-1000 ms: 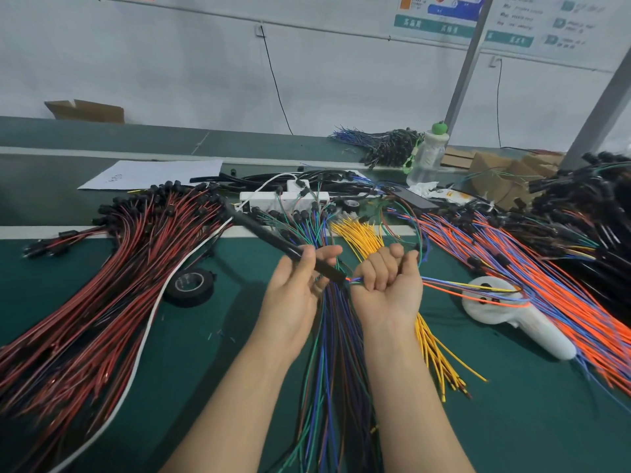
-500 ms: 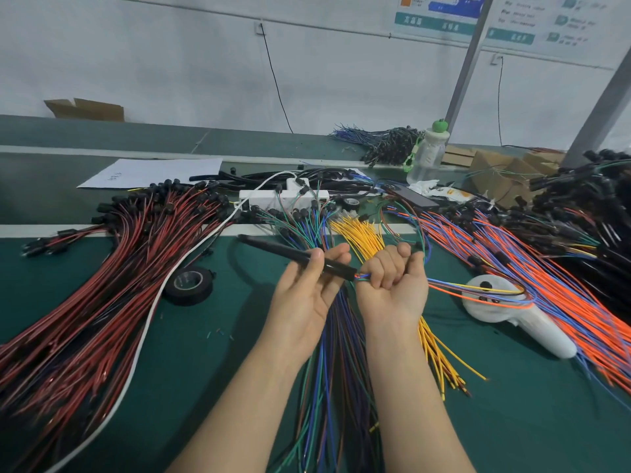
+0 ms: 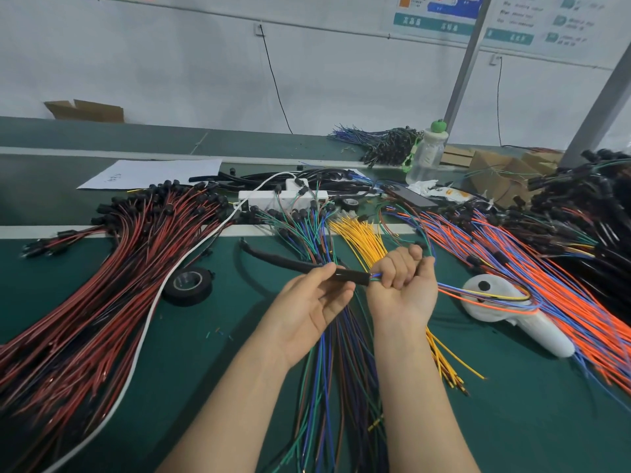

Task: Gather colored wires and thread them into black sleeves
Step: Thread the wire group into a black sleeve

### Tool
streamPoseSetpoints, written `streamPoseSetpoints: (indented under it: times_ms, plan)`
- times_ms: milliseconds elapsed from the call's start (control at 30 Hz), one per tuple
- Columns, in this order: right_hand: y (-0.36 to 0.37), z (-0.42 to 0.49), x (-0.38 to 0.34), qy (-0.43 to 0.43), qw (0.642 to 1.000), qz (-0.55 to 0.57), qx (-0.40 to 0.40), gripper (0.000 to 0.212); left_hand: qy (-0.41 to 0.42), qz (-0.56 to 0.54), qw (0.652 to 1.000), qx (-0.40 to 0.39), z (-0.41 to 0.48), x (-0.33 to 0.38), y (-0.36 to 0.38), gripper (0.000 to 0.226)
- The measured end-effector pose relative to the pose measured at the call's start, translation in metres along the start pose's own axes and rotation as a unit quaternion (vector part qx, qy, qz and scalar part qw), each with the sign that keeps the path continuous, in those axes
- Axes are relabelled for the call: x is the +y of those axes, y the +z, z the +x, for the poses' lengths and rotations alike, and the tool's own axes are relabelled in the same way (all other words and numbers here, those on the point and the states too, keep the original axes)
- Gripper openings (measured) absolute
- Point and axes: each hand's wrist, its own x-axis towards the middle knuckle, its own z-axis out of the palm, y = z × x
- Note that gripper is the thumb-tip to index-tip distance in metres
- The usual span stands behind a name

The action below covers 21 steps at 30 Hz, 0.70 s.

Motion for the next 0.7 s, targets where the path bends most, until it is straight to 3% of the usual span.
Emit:
streamPoseSetpoints:
  times_ms: [400,700]
  plan:
    - [0.004,0.000,0.000,-0.075,0.991,-0.115,0.008,0.051,0.066,-0.044,0.997,0.014,0.003,-0.015,0.007,0.013]
    - [0.002,0.004,0.003,-0.106,0.973,-0.203,0.014,0.053,0.090,-0.017,0.996,0.009,0.003,-0.020,0.009,0.011]
